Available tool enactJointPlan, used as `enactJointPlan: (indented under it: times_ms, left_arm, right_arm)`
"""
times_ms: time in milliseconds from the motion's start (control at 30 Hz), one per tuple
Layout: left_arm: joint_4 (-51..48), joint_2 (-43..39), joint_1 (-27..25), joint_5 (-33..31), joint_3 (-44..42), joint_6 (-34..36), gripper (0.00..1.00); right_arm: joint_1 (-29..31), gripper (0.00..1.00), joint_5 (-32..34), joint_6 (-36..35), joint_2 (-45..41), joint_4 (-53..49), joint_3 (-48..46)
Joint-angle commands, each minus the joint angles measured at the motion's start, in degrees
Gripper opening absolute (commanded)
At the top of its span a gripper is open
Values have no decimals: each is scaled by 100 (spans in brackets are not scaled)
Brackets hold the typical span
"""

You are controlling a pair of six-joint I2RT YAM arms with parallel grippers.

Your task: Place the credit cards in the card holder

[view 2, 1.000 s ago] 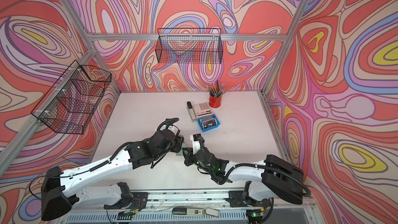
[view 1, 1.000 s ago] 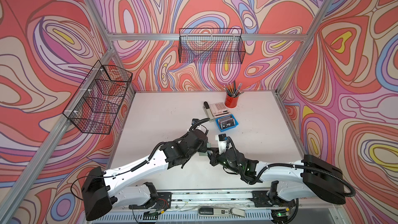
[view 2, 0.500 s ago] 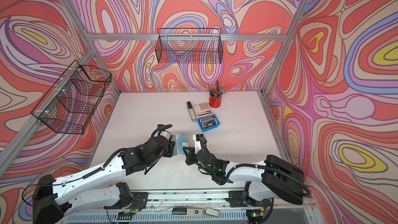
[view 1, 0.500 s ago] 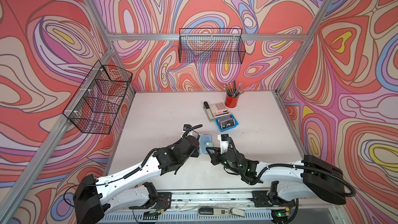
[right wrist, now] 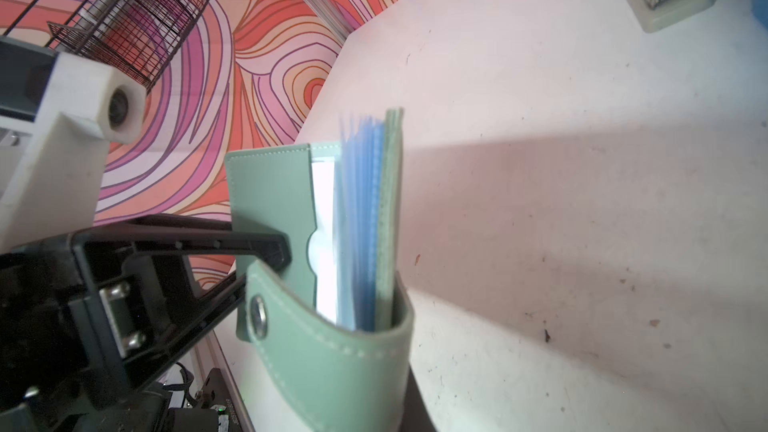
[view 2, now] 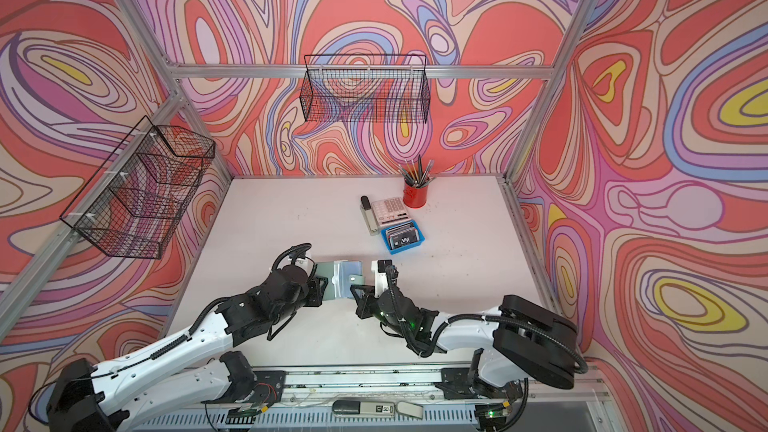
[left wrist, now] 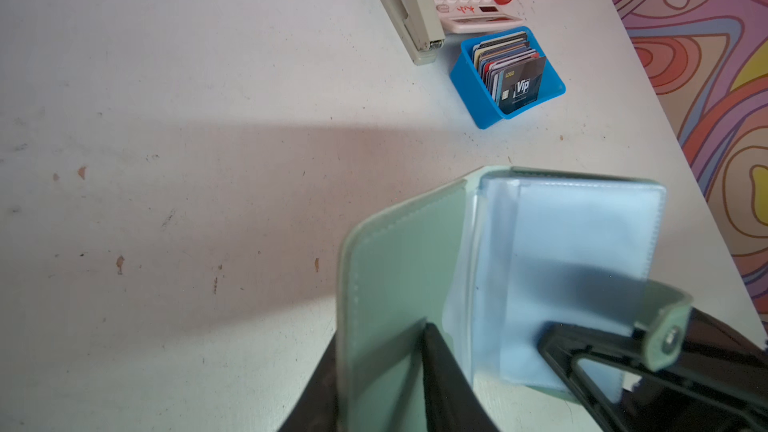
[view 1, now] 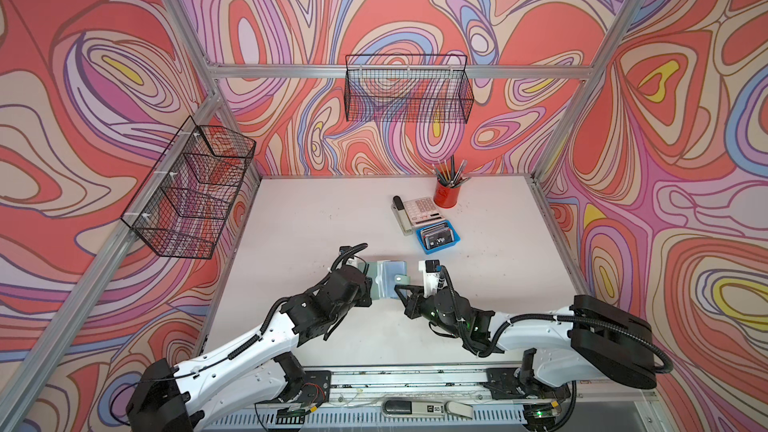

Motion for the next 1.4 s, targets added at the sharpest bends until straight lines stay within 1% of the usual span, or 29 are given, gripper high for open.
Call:
enactJointPlan:
  times_ms: [0,267,400,567,733,967,1200,1367]
  left_arm:
    - [498,-65,200,624,-339,69,26]
    - [788,193,345,622,-749,56,25]
    - [1093,424,394,854,-877,95,25]
    - [1145,649,429,860,-871,148,25]
    - [1244,679,454,888,-958,108,25]
    - [1689,662,500,1219,-1189,132,24]
    - [1748,484,517,1189,-1329,76,24]
    - [1722,464,566,1219,-1338,54,21]
  right_arm:
    - [14,0,-72,350,222,507,-155]
    - [16,0,-273,809,877,841,-182]
    - [18,0,-283,950,1019,850,-189]
    - [22,0,-144,1101,1040,698,-235]
    - [23,0,-223,1203,1208,649,-200]
    - [23,0,-181,1309,1218,663,-285]
    - [24,0,-194,1280,1268,481,-181]
    - [33,0,-199,1375,1277,544,-274]
